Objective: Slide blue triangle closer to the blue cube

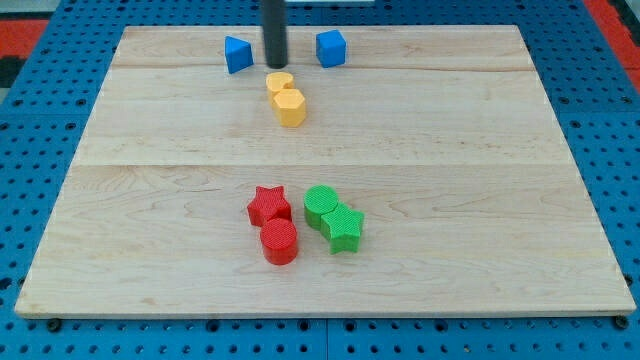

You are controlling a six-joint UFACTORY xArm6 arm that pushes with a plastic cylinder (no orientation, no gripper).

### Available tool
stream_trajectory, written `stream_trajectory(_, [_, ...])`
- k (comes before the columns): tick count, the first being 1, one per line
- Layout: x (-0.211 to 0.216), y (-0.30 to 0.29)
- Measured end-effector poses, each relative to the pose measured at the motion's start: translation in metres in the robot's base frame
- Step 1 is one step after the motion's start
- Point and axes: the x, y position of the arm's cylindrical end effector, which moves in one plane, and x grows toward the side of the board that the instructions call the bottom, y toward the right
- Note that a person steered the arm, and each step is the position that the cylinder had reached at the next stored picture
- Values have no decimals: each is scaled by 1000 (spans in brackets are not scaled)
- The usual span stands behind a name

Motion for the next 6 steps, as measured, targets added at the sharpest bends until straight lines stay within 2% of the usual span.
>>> stream_trajectory(1, [-14, -87])
stream_trajectory(2, [-16, -106])
stream_trajectory(4, [-42, 14])
stream_trajectory(5, [-42, 45])
stream_trajectory(6, [-14, -10])
